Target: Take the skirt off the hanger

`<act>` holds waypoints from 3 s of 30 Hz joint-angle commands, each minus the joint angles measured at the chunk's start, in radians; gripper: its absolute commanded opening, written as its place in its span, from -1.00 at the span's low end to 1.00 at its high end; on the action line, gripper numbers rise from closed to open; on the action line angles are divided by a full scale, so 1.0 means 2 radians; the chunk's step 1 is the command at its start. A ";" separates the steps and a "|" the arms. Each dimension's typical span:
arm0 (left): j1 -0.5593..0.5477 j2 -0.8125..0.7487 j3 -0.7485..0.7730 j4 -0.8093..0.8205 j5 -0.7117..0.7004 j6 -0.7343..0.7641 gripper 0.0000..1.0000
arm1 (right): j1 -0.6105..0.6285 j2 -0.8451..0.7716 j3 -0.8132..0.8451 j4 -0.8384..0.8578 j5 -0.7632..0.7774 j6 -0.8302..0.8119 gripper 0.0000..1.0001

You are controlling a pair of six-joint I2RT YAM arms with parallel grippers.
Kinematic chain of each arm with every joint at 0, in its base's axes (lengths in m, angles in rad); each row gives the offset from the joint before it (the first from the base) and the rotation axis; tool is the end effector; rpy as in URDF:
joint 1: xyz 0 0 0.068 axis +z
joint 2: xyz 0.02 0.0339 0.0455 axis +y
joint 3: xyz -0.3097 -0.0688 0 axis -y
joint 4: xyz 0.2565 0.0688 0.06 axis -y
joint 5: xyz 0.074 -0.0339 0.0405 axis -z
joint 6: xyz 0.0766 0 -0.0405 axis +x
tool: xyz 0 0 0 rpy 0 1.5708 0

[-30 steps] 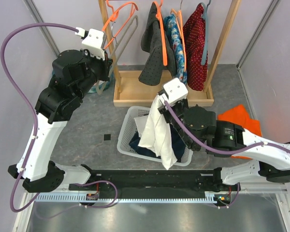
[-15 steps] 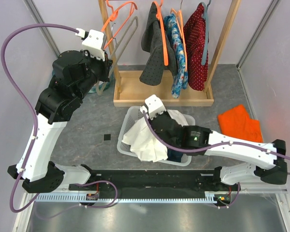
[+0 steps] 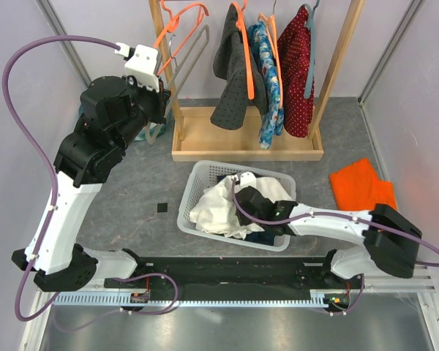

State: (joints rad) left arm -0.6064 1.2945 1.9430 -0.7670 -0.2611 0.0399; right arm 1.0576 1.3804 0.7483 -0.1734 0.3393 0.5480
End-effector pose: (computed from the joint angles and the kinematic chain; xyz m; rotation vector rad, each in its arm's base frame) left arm 0.2172 -0.1266 0.5967 0.3473 1.6533 -0.2049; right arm 0.1720 0.2533 0.2090 -0.4351 2.3128 0.4003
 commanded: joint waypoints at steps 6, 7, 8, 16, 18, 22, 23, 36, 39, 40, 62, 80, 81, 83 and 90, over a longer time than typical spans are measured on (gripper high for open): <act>0.001 0.008 0.016 0.034 -0.011 0.017 -0.97 | -0.016 0.120 -0.060 0.145 -0.218 0.087 -0.55; 0.001 0.009 0.016 0.034 -0.011 0.017 -0.96 | -0.016 0.111 -0.057 0.129 -0.213 0.084 -0.22; 0.001 0.011 0.017 0.034 -0.011 0.018 -0.97 | -0.016 0.101 -0.054 0.116 -0.201 0.076 0.08; 0.001 0.012 0.020 0.037 -0.013 0.018 -0.97 | -0.023 -0.001 0.042 -0.068 -0.130 0.018 0.96; 0.001 0.012 0.020 0.038 -0.014 0.020 -0.97 | -0.023 -0.019 0.074 -0.093 -0.136 0.002 0.96; 0.001 0.010 0.020 0.038 -0.015 0.021 -0.97 | -0.024 -0.046 0.127 -0.150 -0.168 -0.005 0.96; 0.001 0.010 0.020 0.038 -0.017 0.022 -0.97 | -0.024 -0.045 0.135 -0.156 -0.186 -0.007 0.96; 0.001 0.025 0.026 0.052 -0.034 0.032 -0.97 | -0.024 -0.053 0.219 -0.127 -0.178 -0.024 -0.96; 0.001 0.041 0.040 0.057 -0.041 0.038 -0.97 | -0.027 -0.026 0.197 -0.055 -0.139 -0.035 -0.93; 0.001 0.056 0.054 0.059 -0.044 0.040 -0.97 | -0.030 -0.015 0.193 -0.049 -0.134 -0.035 -0.95; 0.097 0.291 0.289 0.084 0.036 0.080 -0.97 | -0.068 0.012 -0.126 0.253 -0.167 0.079 -1.00; 0.098 0.311 0.270 0.081 0.017 0.072 -0.97 | -0.068 -0.070 -0.153 0.233 -0.163 0.070 -1.00; 0.098 0.306 0.254 0.083 0.014 0.071 -0.96 | -0.068 -0.073 -0.151 0.228 -0.161 0.069 -1.00; 0.098 0.302 0.246 0.084 0.004 0.067 -0.96 | -0.068 -0.081 -0.146 0.219 -0.158 0.067 -1.00; 0.112 0.321 0.302 0.090 0.007 0.061 -0.97 | -0.068 -0.102 -0.147 0.209 -0.157 0.075 -0.98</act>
State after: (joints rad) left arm -0.4107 1.9217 2.4554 -0.5949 -0.2100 0.1730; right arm 0.9226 1.2076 0.4438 0.2661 0.0154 0.6994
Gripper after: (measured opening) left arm 0.056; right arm 0.012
